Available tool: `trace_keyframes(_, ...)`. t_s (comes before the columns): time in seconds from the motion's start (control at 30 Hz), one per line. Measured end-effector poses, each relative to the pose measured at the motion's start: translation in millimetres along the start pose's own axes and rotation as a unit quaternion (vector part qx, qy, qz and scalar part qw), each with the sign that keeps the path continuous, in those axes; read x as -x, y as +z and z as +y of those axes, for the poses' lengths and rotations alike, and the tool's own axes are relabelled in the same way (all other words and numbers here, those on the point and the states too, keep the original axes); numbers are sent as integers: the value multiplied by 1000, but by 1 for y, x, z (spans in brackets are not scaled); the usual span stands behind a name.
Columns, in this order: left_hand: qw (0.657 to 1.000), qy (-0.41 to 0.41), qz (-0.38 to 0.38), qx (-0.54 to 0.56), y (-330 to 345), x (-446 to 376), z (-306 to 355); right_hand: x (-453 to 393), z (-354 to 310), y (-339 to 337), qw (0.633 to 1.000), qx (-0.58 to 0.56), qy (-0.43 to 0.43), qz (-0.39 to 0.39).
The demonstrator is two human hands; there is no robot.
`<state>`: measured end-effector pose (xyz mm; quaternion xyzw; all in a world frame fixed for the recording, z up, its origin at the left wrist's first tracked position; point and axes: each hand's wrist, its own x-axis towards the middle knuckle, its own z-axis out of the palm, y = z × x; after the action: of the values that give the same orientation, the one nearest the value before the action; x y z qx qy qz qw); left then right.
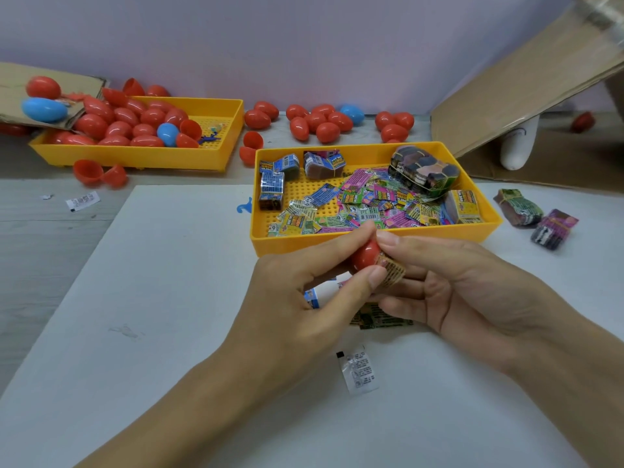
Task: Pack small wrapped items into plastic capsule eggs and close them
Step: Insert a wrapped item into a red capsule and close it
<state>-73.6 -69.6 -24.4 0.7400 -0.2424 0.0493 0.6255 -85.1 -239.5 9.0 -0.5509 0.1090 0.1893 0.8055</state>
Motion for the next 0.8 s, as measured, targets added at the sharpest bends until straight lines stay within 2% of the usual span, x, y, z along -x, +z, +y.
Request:
trace_keyframes(0.27, 1000, -2, -12, 10, 0, 0, 0, -1, 1, -2, 1000, -15, 12, -2)
trace_keyframes(0.47, 998, 47, 3, -37, 4, 0, 2, -1, 0, 0, 999, -38, 7, -1)
trace_keyframes(0.7, 1000, 23, -17, 4, 2, 0, 0, 1, -1, -1, 1000, 9, -5, -4)
trace_keyframes(0.8, 999, 32, 8, 35, 0, -1, -1, 1, -3, 0, 1000, -12, -6, -16)
